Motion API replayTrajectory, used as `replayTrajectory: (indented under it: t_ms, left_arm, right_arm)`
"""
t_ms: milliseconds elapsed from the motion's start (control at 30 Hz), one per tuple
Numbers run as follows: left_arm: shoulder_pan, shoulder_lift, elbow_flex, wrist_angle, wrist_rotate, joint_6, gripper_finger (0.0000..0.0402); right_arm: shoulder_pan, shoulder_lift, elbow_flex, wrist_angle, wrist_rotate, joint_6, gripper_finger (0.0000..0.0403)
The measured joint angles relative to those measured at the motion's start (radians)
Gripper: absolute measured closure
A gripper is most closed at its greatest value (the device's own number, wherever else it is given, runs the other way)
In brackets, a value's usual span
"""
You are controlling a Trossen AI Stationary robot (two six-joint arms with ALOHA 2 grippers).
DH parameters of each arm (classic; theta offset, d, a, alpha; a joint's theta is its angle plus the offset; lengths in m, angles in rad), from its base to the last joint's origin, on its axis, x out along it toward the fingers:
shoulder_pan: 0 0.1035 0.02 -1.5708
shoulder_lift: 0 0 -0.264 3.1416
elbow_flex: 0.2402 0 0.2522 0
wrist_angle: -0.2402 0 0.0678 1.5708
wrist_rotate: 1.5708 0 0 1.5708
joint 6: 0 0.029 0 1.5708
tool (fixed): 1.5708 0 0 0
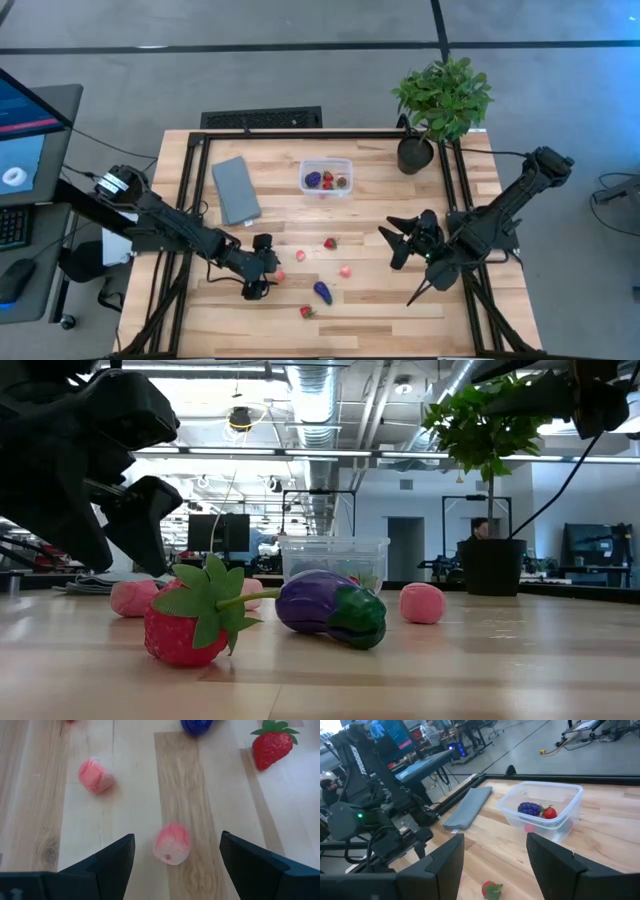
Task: Pick and placing Produce into tupperware
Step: Put the peach into the transparent bin
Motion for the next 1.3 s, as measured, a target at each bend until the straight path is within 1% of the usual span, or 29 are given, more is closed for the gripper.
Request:
replayTrajectory:
  t_ms: [133,333,533,667,1133,1300]
  left_arm:
    - [0.000,0.031,0.000,0.008,0.000,0.000,0.0122]
    - [-0.001,0.098,0.000,0.088,0.002,-0.017,0.0122]
    - [-0.001,0.099,0.000,0.092,-0.018,-0.015,0.0133]
    - [-0.001,0.099,0.000,0.086,-0.019,-0.013,0.0157]
    - [0.000,0.100,0.000,0.060,-0.014,-0.007,0.0264]
    - [0.000,0.100,0.000,0.060,-0.021,-0.007,0.0292]
  right_arm:
    - [0.000,0.000,0.000,0.000,-0.001,0.000,0.0163]
    - [0.006,0.000,0.000,0.014,-0.002,0.000,0.0163]
    - [0.018,0.000,0.000,0.018,-0.002,0.006,0.0163]
    - [0.016,0.000,0.000,0.018,-0.003,0.006,0.0163]
    - [0.016,0.000,0.000,0.018,-0.006,0.007,0.0163]
    - [0.016,0.000,0.000,0.018,-0.006,0.008,0.0163]
